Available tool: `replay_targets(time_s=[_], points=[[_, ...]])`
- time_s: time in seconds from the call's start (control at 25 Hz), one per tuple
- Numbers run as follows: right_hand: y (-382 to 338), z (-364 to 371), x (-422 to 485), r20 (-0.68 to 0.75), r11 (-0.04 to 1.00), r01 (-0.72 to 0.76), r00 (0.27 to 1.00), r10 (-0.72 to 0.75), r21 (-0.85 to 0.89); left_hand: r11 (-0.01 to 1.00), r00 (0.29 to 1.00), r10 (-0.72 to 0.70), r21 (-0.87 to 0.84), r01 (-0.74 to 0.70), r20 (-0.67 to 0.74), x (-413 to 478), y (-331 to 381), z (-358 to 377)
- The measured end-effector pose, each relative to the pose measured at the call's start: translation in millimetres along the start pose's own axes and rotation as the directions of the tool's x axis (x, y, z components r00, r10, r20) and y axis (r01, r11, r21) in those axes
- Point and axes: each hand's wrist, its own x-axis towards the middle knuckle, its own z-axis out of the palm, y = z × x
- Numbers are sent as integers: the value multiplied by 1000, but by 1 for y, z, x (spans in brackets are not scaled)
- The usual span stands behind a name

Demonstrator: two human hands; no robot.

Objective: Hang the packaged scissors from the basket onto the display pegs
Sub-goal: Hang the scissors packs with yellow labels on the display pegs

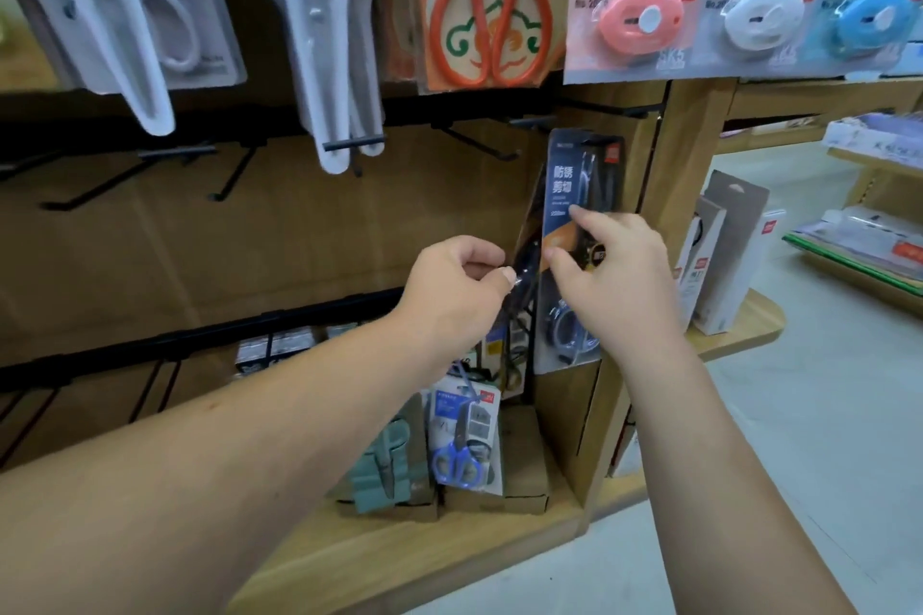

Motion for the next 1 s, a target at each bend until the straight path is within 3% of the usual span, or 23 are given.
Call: replay_targets(time_s=[0.16,0.28,0.44,0.6,0.72,0.84,0.92,1.0], points=[[-33,3,-16,-36,974,-29,999,22,-224,993,999,5,115,-10,44,-45,-18,-59],[-55,2,-31,39,938,-94,993,114,-335,992,999,-46,116,46,-1,-76,-29,-105],[-87,5,-59,268,972,-70,954,131,-226,996,999,-46,75,46,-1,-101,-28,-123],[-139,5,-96,294,987,59,956,-12,-152,997,1000,-7,71,7,2,-120,-26,-129],[-175,9,-135,397,994,81,917,-47,-71,994,999,32,105,-30,-16,-149,-34,-155],[-207,35,-187,596,998,-26,803,-13,57,966,999,51,254,-49,-1,-200,-62,-204],[-227,59,-235,762,984,-154,646,32,90,926,999,21,377,-9,-27,-239,-88,-245],[-235,84,-282,892,961,-274,426,151,-31,888,996,-63,452,87,-70,-274,-115,-285]])
